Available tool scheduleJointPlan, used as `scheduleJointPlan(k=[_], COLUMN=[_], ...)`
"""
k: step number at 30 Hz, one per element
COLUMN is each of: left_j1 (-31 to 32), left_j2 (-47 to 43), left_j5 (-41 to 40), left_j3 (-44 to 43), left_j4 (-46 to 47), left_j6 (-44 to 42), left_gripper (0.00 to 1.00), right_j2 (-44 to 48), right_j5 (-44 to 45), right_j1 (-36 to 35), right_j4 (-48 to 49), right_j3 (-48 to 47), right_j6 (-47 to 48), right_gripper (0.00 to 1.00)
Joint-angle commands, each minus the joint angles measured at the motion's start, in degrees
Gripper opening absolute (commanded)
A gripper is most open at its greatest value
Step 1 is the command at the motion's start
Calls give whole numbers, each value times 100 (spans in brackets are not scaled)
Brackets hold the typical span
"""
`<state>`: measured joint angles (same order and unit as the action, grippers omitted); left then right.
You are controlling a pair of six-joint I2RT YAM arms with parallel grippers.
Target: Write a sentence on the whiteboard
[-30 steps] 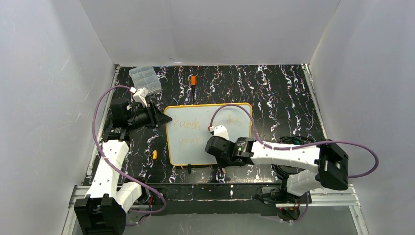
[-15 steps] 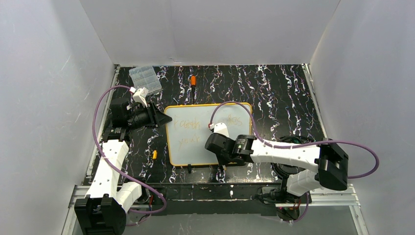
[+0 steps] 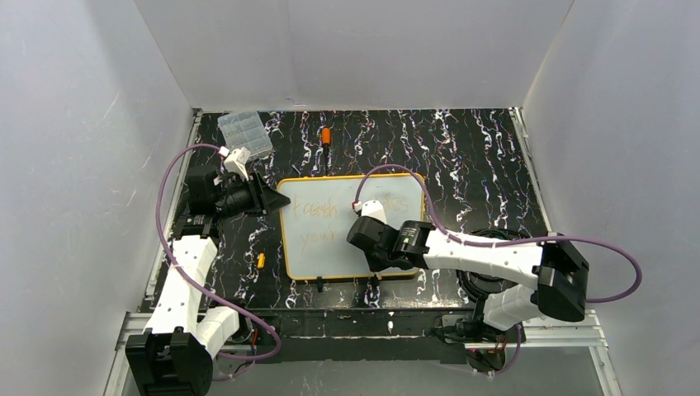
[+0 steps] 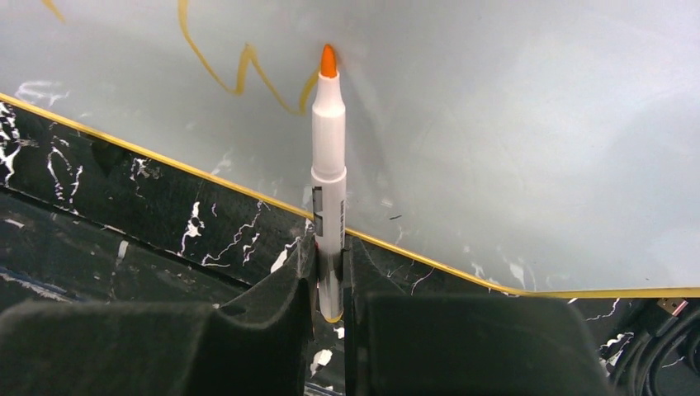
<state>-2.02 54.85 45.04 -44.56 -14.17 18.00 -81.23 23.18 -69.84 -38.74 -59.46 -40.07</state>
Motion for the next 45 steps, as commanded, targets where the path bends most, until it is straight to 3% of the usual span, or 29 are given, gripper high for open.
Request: scheduleJointPlan(k=[1,13,45], left_j1=[18,18,18], left_j2=[-141,-146,-146], left_j5=[84,84,67], left_j3=[-44,-36,-53], left_j4=[-94,-94,-121], left_j6=[-45,-46,-68], left_gripper=[32,32,32], right_j2=[550,593,9], right_j5=[87,-112,-313], right_j1=[-35,-49,7], right_j4=[196,-165,-177], right_j3=[-35,312,18], right_j6=[65,-255,128], right_gripper=[1,1,1])
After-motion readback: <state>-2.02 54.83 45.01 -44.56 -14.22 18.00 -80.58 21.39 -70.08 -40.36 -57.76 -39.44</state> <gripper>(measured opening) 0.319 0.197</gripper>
